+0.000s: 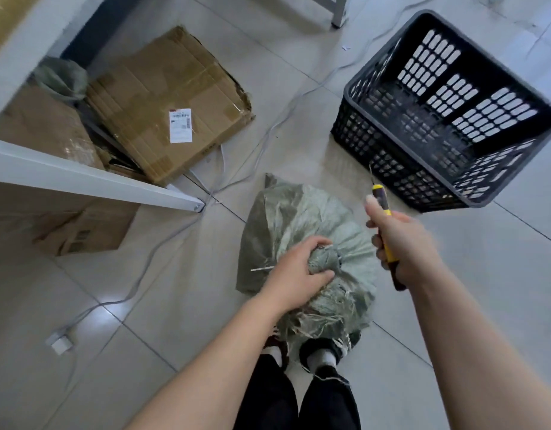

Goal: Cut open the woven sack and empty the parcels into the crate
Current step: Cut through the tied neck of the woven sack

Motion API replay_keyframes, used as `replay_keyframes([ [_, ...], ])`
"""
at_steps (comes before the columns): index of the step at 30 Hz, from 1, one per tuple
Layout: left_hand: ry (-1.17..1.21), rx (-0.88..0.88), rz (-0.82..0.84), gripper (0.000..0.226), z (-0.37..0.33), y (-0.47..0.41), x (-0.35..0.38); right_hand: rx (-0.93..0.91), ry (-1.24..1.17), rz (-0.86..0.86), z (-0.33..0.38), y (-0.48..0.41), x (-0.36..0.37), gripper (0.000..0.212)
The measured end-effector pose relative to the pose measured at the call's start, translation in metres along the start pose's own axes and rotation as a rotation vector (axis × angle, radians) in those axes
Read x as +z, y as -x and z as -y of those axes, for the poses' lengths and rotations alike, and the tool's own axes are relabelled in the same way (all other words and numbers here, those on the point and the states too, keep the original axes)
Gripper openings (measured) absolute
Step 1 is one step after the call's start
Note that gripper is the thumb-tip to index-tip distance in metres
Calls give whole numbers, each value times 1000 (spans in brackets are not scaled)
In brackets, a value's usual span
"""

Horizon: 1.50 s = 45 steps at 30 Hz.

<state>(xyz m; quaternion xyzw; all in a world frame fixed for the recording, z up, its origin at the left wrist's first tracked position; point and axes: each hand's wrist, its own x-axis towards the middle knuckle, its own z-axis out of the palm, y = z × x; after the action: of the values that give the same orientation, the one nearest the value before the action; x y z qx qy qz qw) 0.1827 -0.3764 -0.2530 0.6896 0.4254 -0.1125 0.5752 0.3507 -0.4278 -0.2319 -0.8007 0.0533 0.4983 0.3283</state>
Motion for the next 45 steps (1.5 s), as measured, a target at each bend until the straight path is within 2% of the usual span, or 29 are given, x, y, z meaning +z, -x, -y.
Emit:
replay_keyframes([
  [4,155,-47,-132,49,8,-9,-7,58,-97,158,-35,10,29,37],
  [9,225,-3,-136,47,10,-13,-9,42,-249,165,-47,19,42,25],
  [11,272,-2,-86,42,5,-12,-11,34,-313,158,-48,19,43,33],
  [13,432,-46,-44,32,0,-14,-15,30,-347,150,-49,18,44,46],
  [15,548,-88,-30,24,-3,-18,-19,20,-326,148,-48,17,44,50],
  [20,300,-95,-61,47,0,-23,-23,30,-204,143,-38,15,42,36],
  [24,-106,13,-151,35,0,-25,-27,27,-227,129,-35,15,42,29],
  [27,-273,86,-214,34,-5,-24,-30,29,-256,152,-39,18,40,30],
  [30,-409,51,-235,40,0,-22,-32,51,-240,141,-43,17,34,36],
  [34,-448,19,-324,35,4,-13,-38,37,-203,102,-44,16,32,25],
  [37,-318,-4,-469,34,13,-9,-51,24,-177,35,-44,15,29,11],
  [39,-250,-66,-539,34,24,-9,-65,58,-282,-4,-44,13,22,12],
  [43,-358,-241,-436,31,50,-4,-75,169,-564,47,-40,13,13,16],
  [45,-418,-314,-373,28,55,0,-71,217,-689,136,-38,16,16,29],
])
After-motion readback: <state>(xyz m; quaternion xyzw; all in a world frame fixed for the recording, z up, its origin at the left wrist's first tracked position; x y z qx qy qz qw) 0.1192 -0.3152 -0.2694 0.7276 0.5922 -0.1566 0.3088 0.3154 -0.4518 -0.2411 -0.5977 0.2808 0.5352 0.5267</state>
